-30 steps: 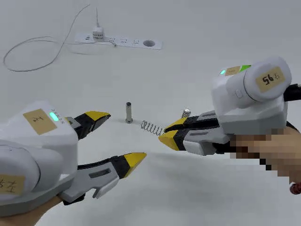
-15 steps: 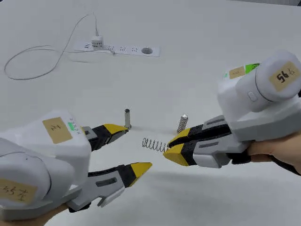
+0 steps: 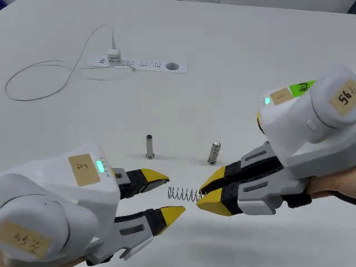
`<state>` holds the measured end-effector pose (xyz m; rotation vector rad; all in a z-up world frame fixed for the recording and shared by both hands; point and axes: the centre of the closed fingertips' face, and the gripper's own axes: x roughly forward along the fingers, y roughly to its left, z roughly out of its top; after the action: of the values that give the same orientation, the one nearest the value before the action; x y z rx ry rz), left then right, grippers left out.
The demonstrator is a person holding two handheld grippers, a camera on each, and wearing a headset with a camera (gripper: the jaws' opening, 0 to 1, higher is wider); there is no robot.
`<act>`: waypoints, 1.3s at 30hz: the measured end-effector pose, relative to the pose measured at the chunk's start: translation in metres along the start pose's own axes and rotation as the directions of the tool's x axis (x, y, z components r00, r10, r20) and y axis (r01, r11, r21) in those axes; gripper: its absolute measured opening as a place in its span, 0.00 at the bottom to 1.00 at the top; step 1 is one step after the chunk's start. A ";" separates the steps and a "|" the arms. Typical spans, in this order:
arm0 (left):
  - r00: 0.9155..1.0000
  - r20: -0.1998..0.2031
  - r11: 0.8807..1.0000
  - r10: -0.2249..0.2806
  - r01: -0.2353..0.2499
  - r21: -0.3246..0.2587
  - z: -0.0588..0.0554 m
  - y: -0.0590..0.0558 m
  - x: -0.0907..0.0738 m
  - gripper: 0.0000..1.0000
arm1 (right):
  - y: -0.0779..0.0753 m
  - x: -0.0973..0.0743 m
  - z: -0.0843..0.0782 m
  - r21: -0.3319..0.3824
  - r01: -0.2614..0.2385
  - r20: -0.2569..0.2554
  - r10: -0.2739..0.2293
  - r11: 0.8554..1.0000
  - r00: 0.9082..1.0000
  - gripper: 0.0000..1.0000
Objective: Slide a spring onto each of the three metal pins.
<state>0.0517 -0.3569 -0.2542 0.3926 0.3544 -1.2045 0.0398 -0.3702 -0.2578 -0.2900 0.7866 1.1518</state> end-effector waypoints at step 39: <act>0.995 0.040 0.996 -0.090 0.090 0.001 0.008 -0.020 0.001 0.10 | 0.000 -0.016 -0.003 -0.038 -0.070 0.000 0.070 0.997 0.998 0.14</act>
<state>0.0337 -0.3671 -0.2496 0.3541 0.3407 -1.2982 0.0358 -0.3833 -0.2490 -0.2948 0.7794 1.2333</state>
